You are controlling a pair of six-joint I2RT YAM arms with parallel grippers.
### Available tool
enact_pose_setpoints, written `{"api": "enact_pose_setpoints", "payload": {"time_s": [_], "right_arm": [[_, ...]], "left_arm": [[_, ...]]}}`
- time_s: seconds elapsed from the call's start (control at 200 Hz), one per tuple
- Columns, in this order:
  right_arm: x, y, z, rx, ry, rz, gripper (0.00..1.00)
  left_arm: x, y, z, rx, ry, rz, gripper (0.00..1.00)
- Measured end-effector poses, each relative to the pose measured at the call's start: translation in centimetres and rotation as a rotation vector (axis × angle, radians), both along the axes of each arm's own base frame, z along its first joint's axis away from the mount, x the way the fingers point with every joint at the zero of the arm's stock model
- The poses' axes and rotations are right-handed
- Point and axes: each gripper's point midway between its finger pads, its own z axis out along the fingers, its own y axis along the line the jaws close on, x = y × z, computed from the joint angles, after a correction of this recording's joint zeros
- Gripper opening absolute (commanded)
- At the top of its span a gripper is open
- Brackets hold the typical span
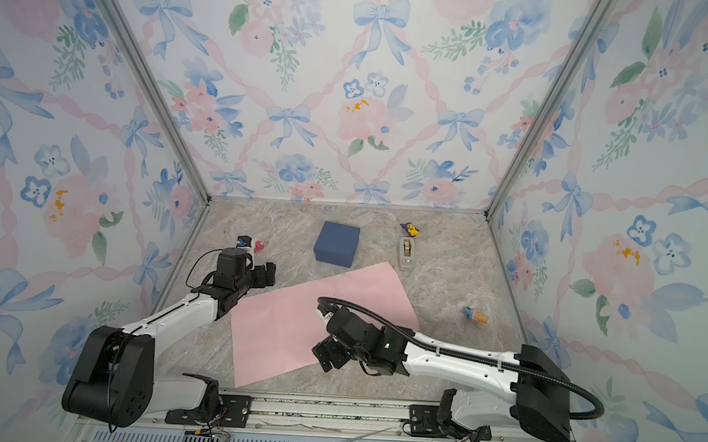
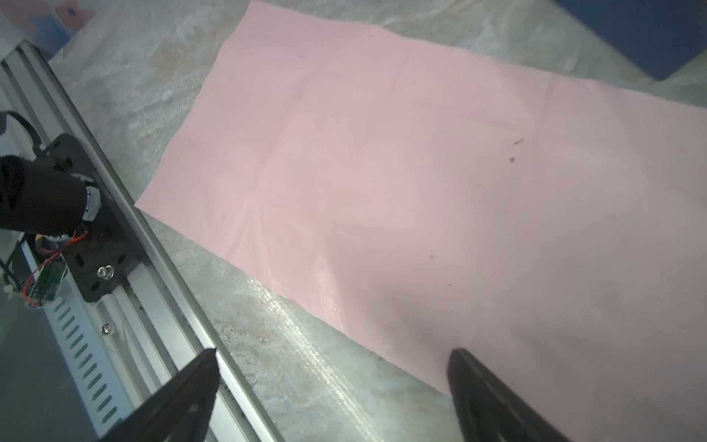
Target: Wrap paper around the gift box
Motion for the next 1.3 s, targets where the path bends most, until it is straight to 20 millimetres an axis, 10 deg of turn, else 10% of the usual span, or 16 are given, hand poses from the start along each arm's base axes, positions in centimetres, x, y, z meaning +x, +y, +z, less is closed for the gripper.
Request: {"api": "enact_pose_setpoints", "payload": {"time_s": [0.26,0.685,1.3], "right_arm": [[-4.3,6.3,-4.6,-0.073,0.144,0.123,0.87],[-6.7,8.4,-8.1,-0.106,0.307,0.168,0.86],[-0.1,13.2,-7.8,0.020,0.289,0.070,0.90]], "left_arm": [[-0.4,0.1,-0.6,-0.073,0.039,0.015,0.95],[-0.4,0.1,-0.6,-0.121,0.045,0.019,0.95],[-0.3,0.1,0.2,-0.139,0.027,0.013,0.94]]}}
